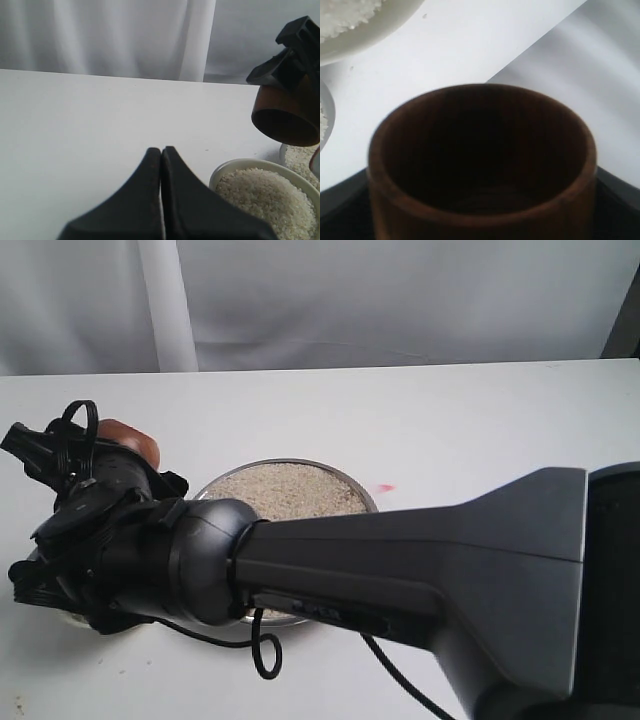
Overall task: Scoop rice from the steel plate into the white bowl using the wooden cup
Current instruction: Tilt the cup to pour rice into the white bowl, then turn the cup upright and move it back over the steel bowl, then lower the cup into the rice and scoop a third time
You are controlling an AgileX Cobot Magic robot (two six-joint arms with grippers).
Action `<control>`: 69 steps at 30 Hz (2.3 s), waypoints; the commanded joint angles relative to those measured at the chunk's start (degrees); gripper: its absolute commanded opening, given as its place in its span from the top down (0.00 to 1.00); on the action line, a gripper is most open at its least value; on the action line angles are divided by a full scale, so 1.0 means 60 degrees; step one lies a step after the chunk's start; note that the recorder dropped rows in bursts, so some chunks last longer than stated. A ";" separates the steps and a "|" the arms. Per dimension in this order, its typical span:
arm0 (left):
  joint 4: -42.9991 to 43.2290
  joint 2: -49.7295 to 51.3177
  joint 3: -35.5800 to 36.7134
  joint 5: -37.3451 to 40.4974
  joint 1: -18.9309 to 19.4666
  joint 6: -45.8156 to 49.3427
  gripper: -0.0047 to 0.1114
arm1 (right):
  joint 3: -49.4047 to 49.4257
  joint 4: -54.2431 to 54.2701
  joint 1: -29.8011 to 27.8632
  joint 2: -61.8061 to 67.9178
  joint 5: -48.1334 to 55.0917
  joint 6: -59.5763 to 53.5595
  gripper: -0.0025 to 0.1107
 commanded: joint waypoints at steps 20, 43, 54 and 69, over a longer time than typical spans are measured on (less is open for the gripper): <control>0.0030 0.0004 0.0007 -0.0072 -0.0062 -0.0019 0.96 | -0.0055 0.5531 -0.1134 -0.2066 0.0770 0.2530 0.98; 0.0030 0.0004 0.0007 -0.0072 -0.0062 -0.0019 0.96 | 0.0733 0.3381 -0.2969 -0.0208 0.2752 0.0569 0.98; 0.0030 0.0004 0.0007 -0.0072 -0.0062 -0.0019 0.96 | 0.0712 0.3246 -0.2523 0.0442 0.2654 0.0469 0.98; 0.0030 0.0004 0.0007 -0.0072 -0.0062 -0.0019 0.96 | 0.0667 0.4587 -0.1924 0.0632 0.1809 0.0248 0.98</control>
